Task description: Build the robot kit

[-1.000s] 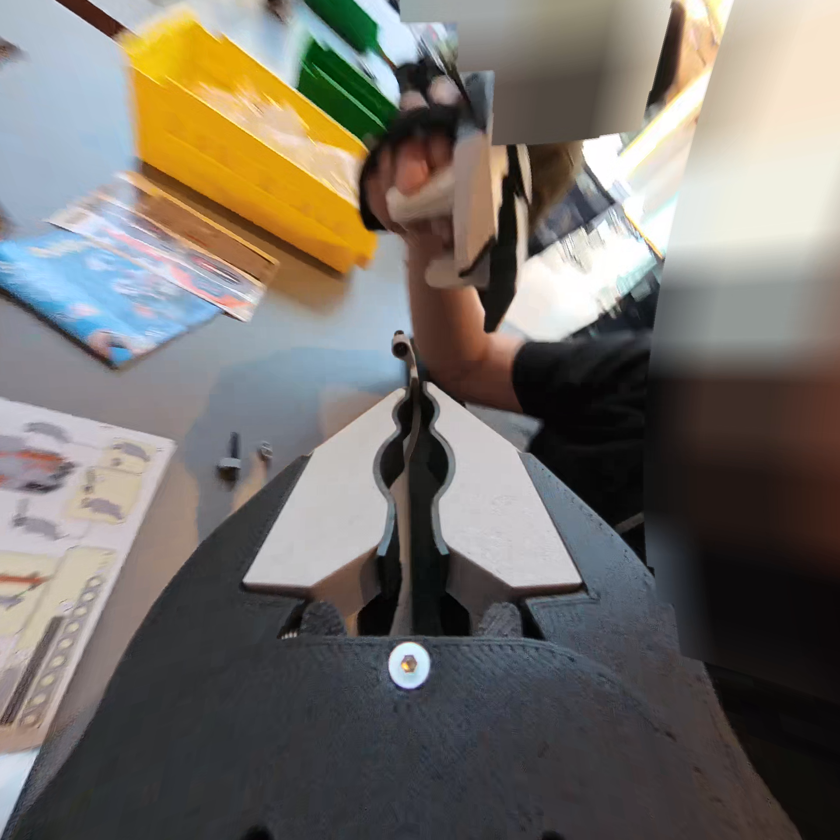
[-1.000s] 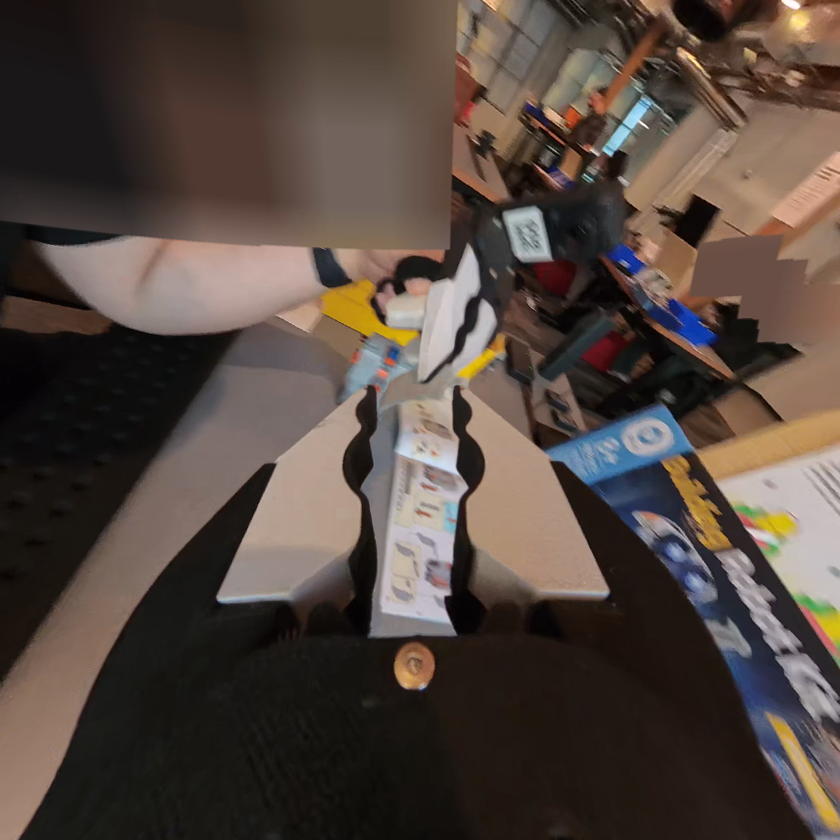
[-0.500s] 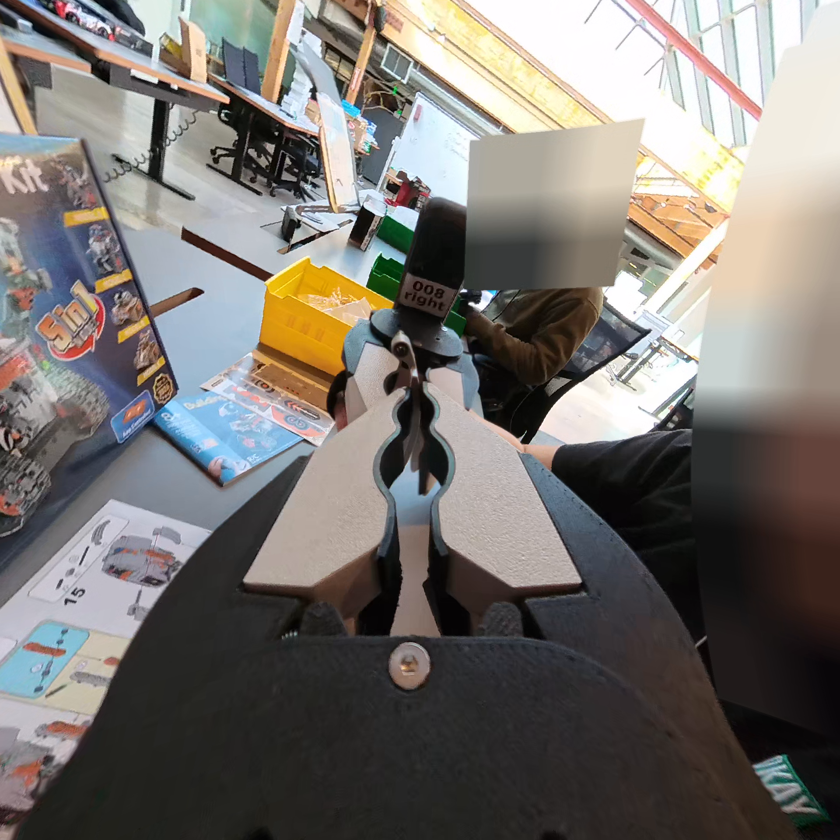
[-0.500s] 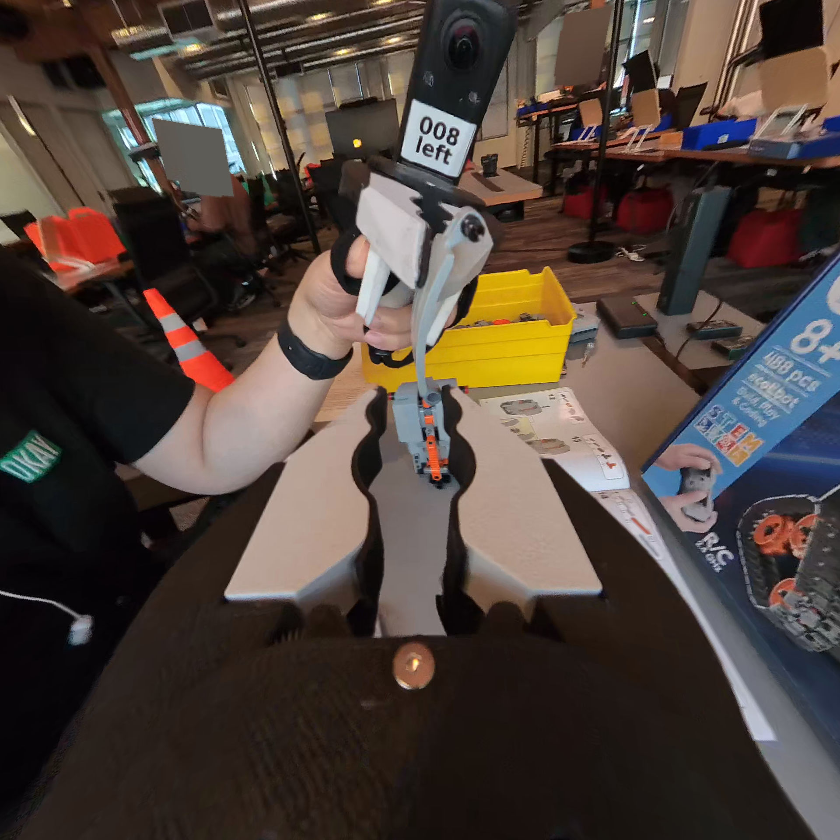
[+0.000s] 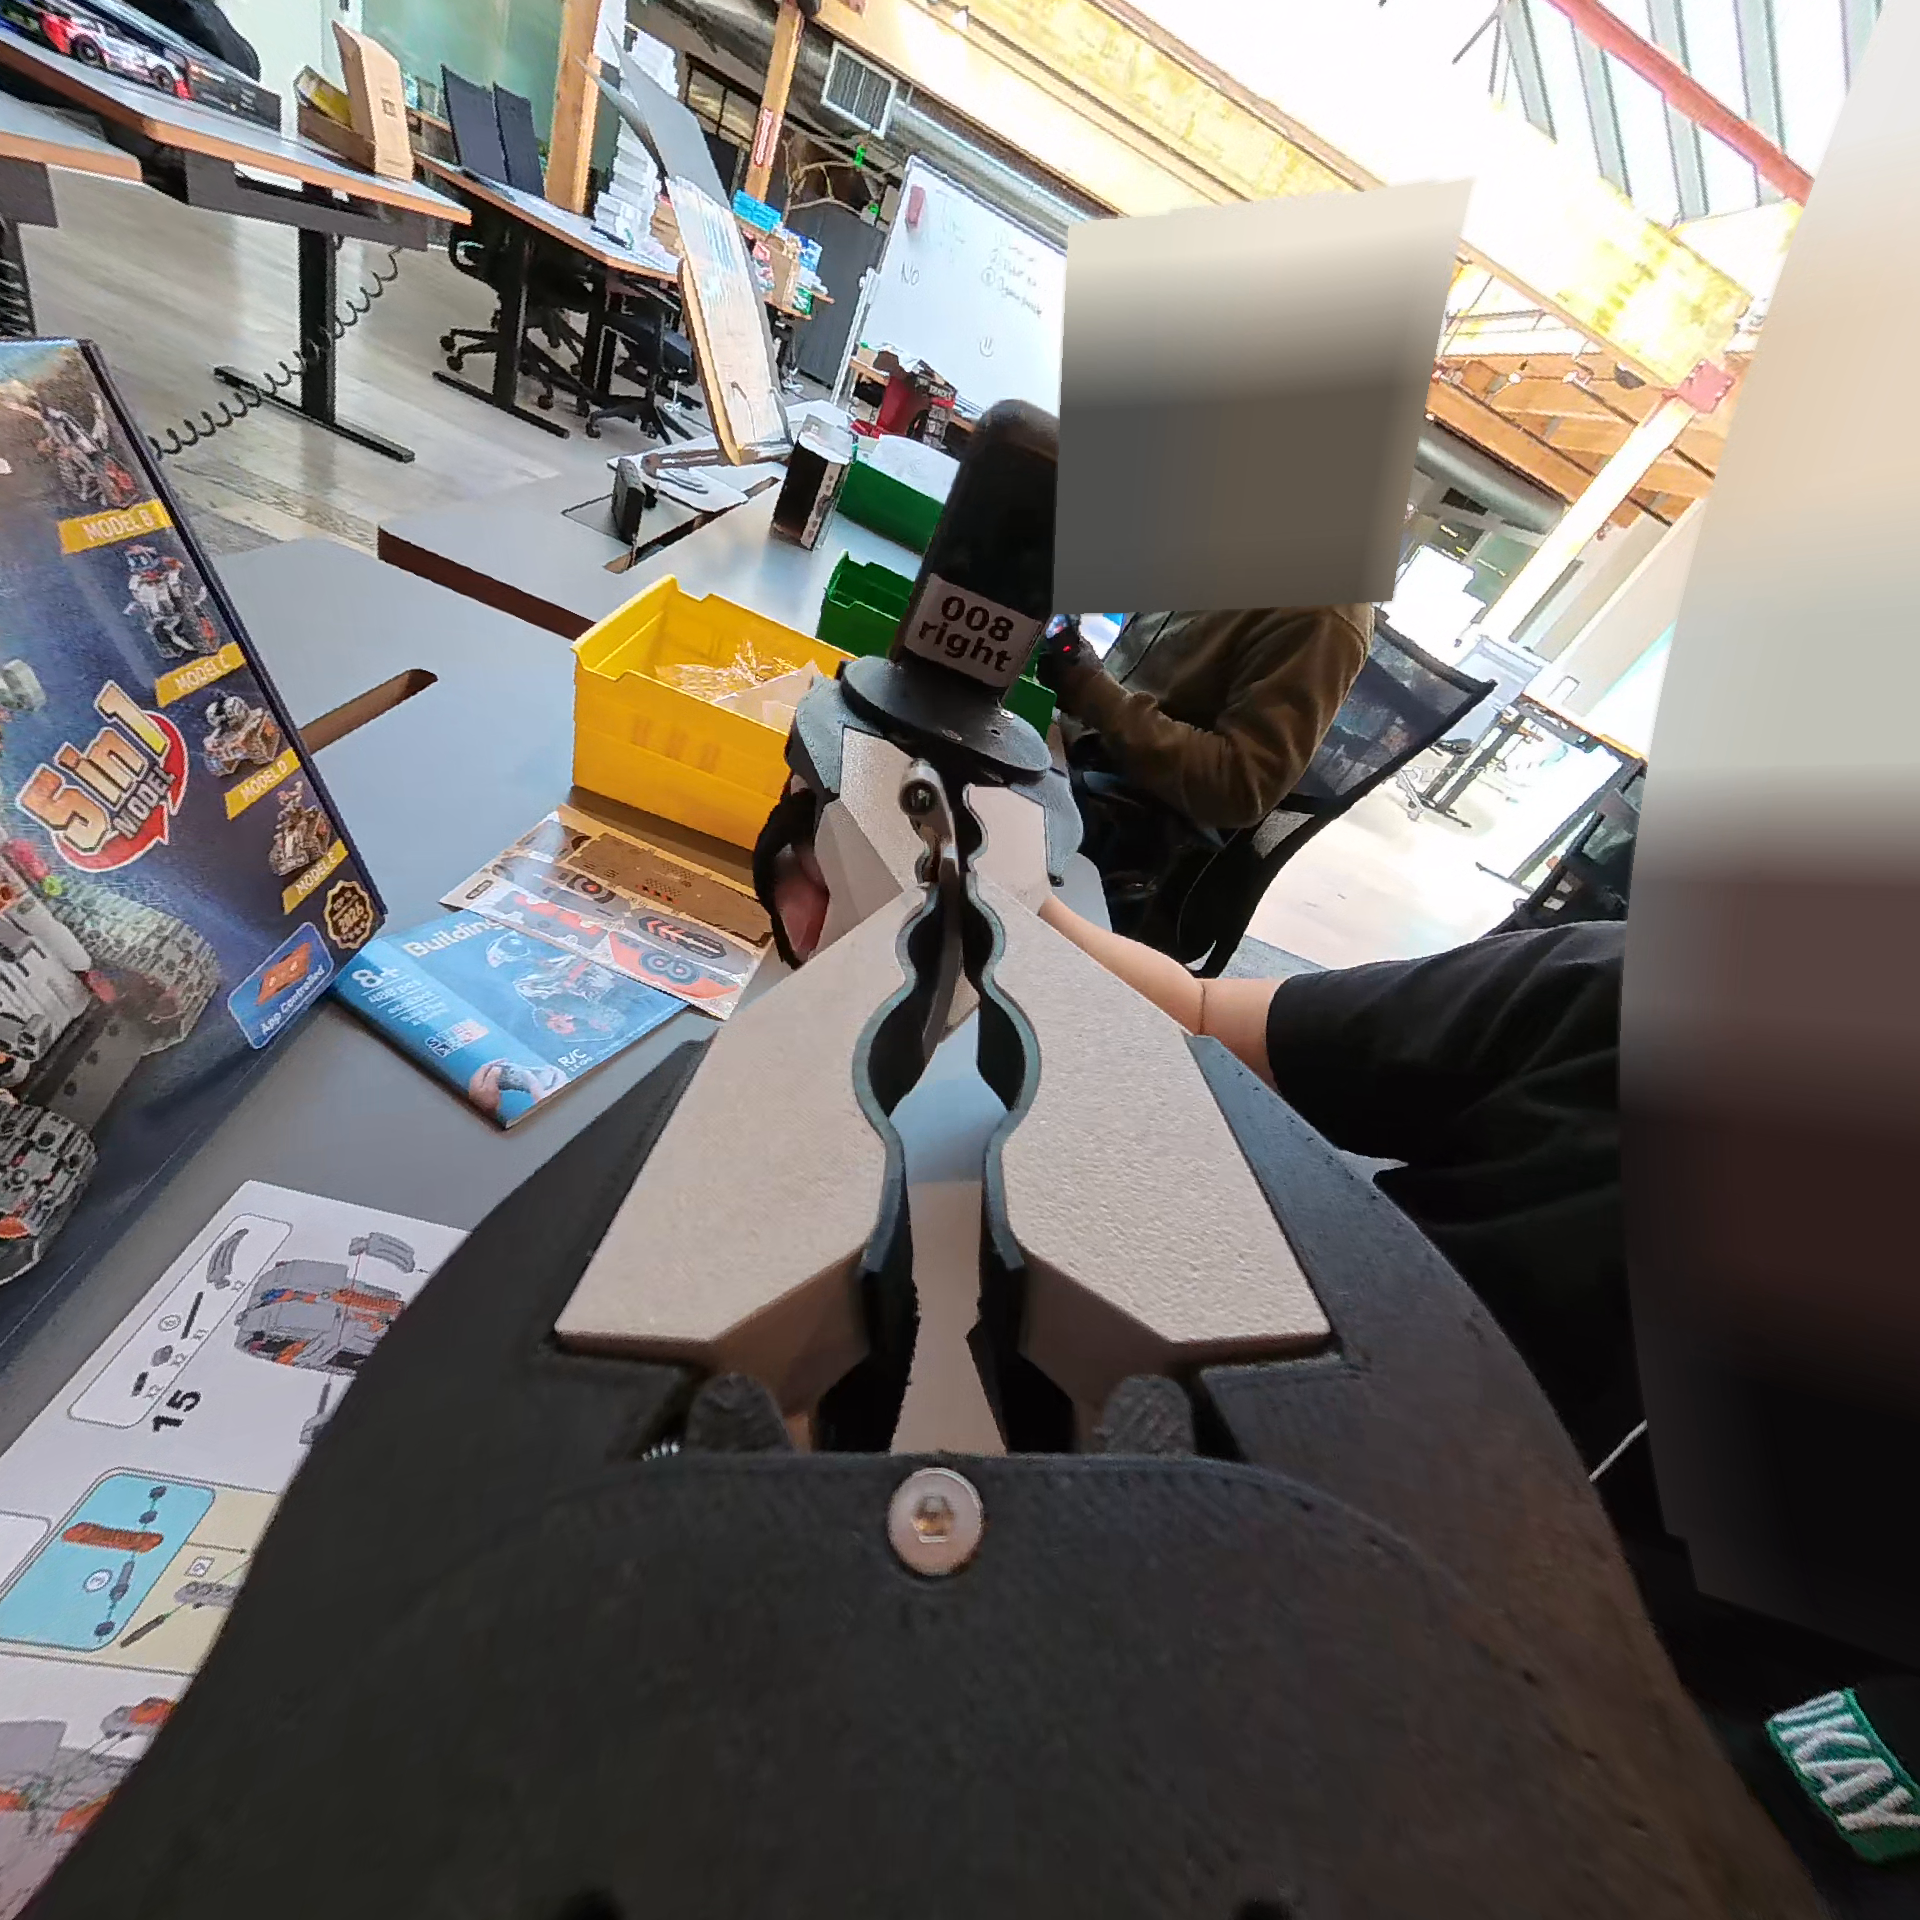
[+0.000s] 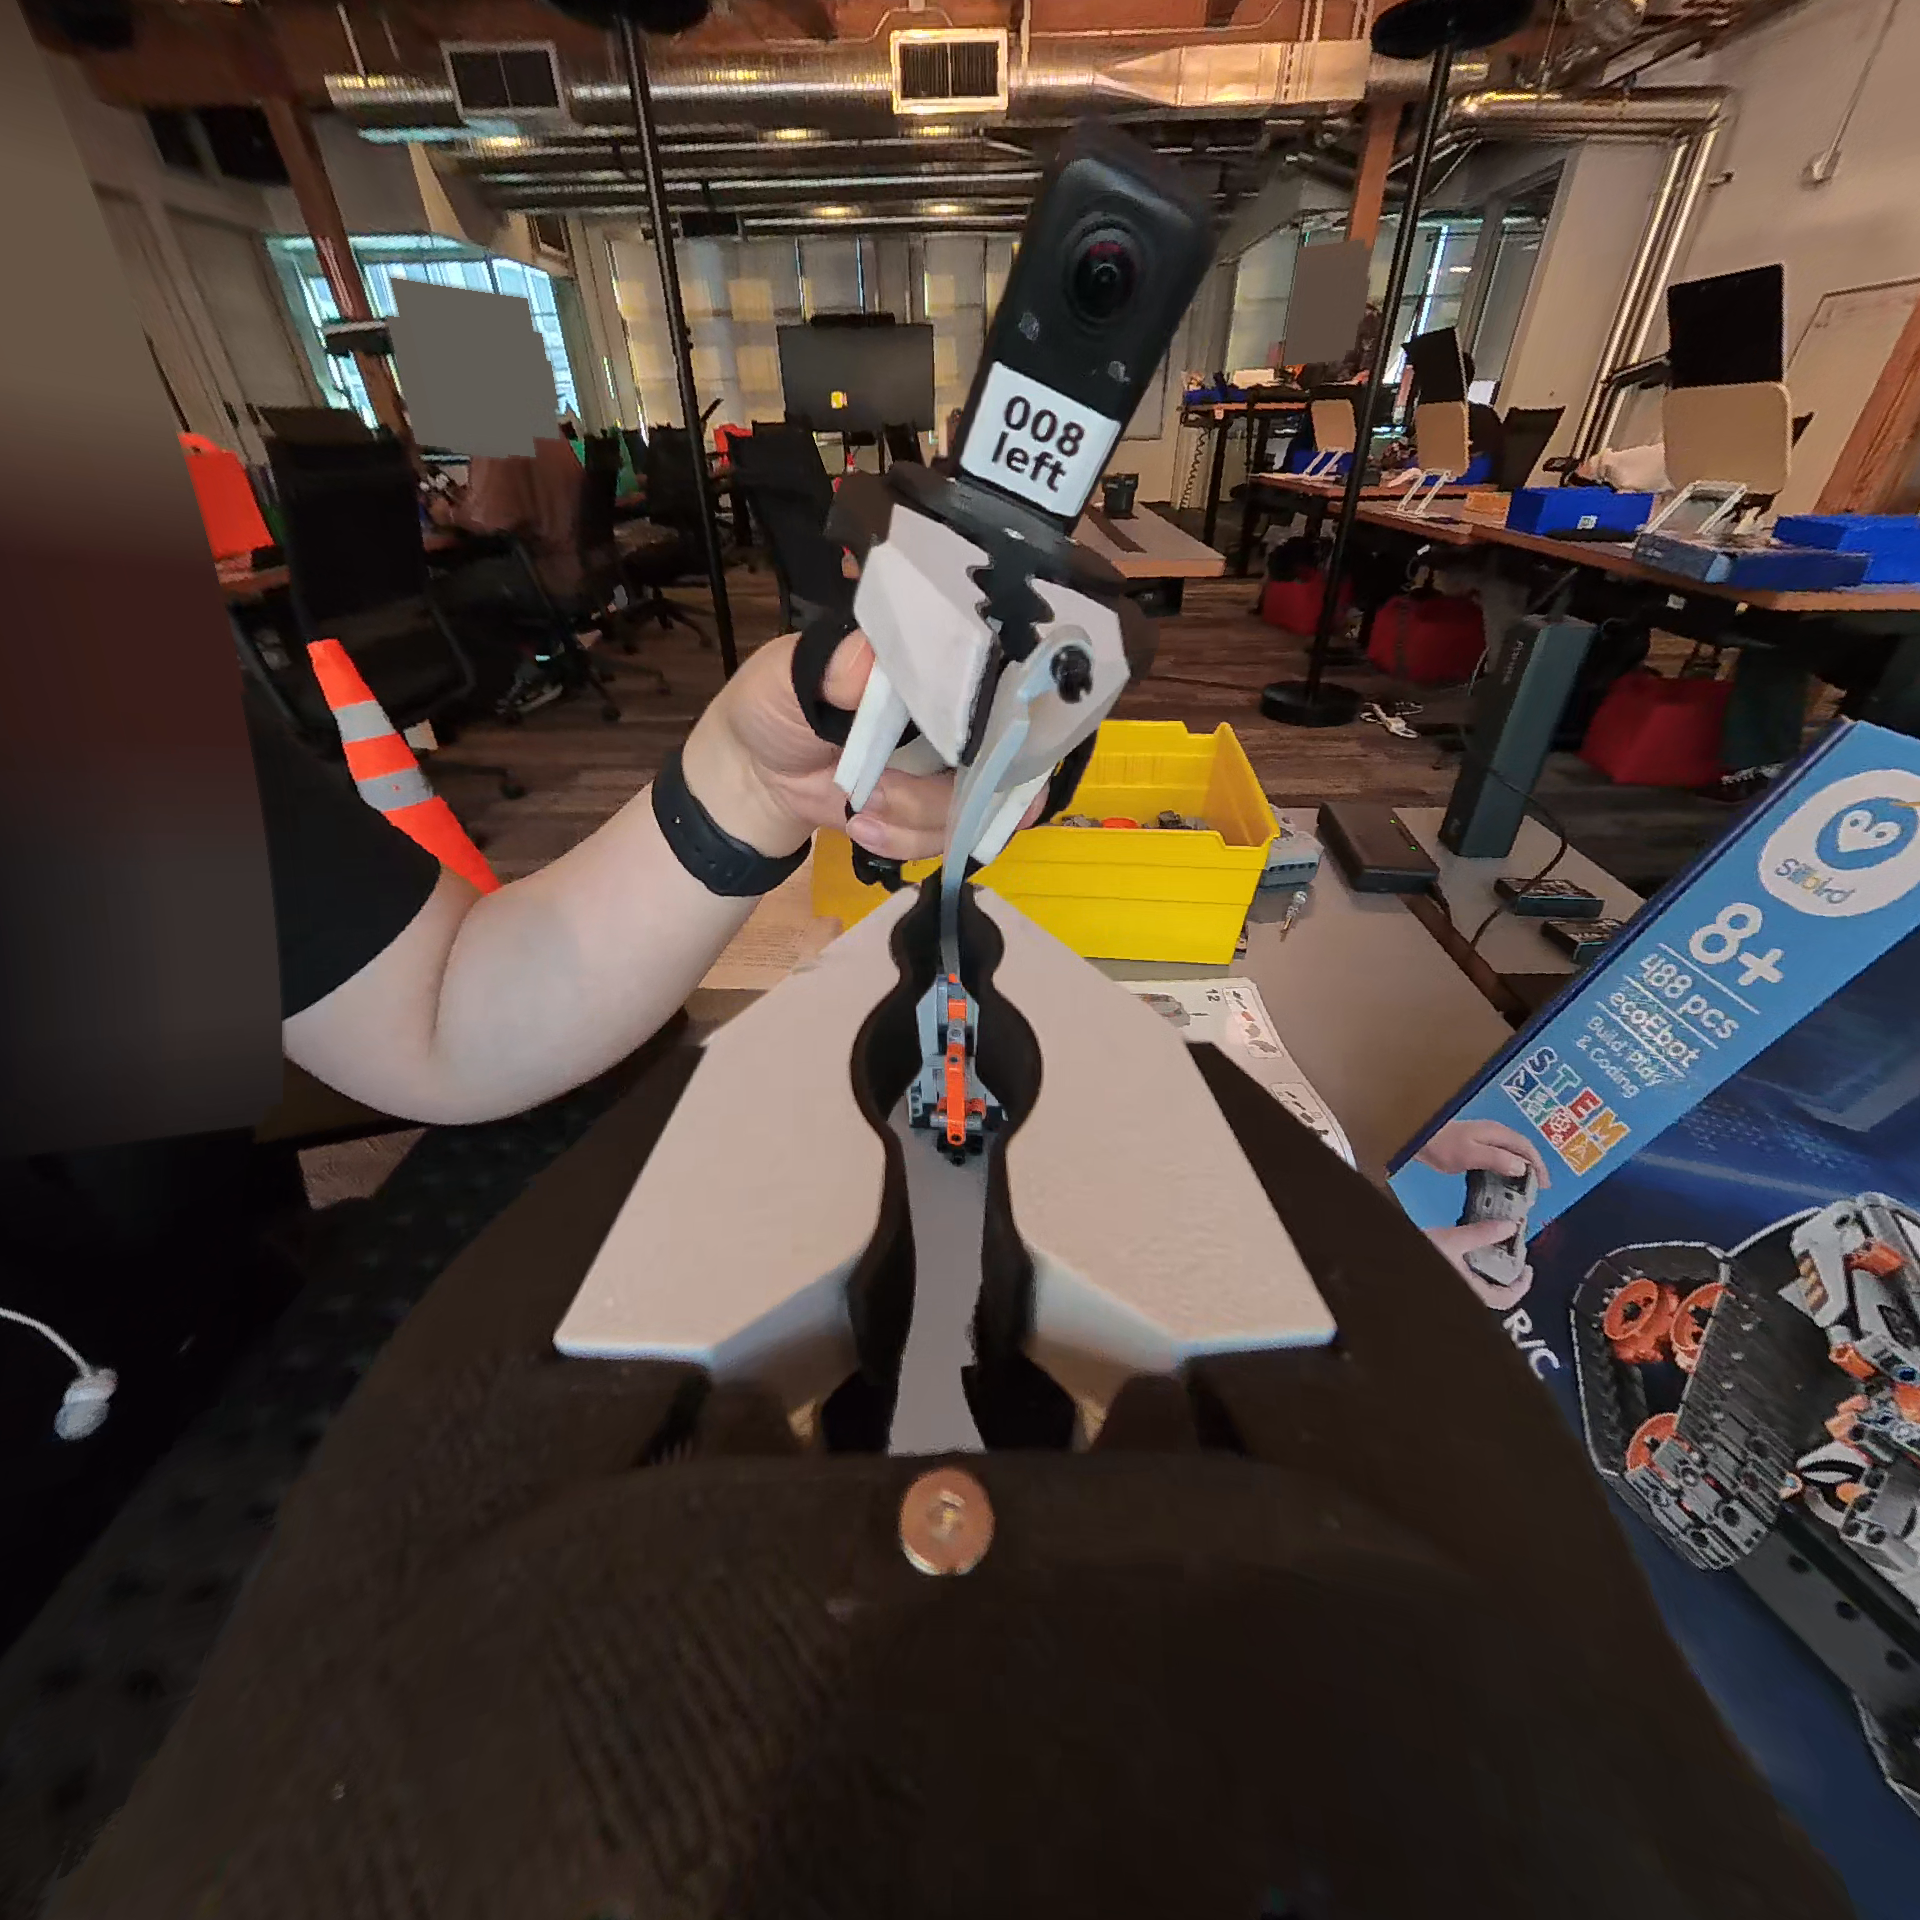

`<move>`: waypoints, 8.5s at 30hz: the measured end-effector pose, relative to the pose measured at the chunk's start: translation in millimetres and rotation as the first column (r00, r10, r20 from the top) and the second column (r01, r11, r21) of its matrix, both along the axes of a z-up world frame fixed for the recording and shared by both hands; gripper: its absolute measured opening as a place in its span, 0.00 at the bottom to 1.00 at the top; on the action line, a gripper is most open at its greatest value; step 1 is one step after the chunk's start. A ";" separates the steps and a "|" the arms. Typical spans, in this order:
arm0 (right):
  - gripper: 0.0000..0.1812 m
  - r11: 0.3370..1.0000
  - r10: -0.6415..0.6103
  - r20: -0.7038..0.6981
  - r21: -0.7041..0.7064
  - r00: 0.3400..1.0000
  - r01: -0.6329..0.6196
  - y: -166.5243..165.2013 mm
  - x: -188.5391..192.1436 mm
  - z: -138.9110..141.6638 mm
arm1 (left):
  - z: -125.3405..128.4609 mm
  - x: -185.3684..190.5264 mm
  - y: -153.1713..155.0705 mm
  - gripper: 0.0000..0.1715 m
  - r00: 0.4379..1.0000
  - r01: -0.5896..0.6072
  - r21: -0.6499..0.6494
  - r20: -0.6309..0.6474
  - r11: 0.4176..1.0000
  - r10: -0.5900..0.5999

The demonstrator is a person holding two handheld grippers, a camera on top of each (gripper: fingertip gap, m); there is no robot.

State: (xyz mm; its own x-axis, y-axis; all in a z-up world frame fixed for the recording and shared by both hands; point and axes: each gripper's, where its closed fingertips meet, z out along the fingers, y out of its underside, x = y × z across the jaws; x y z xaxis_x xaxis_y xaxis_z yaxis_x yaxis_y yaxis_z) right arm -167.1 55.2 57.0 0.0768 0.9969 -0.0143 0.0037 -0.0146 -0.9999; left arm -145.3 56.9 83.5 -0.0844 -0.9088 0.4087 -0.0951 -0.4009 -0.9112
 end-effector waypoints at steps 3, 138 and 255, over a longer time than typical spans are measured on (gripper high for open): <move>0.00 1.000 -0.003 0.011 0.007 1.000 0.003 0.9 1.4 -1.3 | -1.4 -0.1 0.7 0.00 1.000 0.004 -0.023 0.002 1.000 -0.004; 0.01 0.937 -0.203 0.567 0.348 0.798 -0.010 0.5 60.6 -68.8 | -59.5 4.9 24.0 0.02 0.969 -0.102 -0.250 -0.245 0.963 0.039; 0.01 0.979 0.114 0.247 -0.191 0.962 -0.067 4.1 17.8 -60.4 | -53.5 11.2 14.5 0.03 0.985 0.021 -0.197 -0.165 0.980 -0.054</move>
State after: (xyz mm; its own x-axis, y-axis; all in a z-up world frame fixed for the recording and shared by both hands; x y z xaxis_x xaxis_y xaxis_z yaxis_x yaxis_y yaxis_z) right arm -149.2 59.3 -3.4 0.0111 0.9827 -0.1850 0.2679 -0.1812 -0.9463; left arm -134.0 71.4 30.0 -0.0317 -0.8081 0.5883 -0.2586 -0.5619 -0.7858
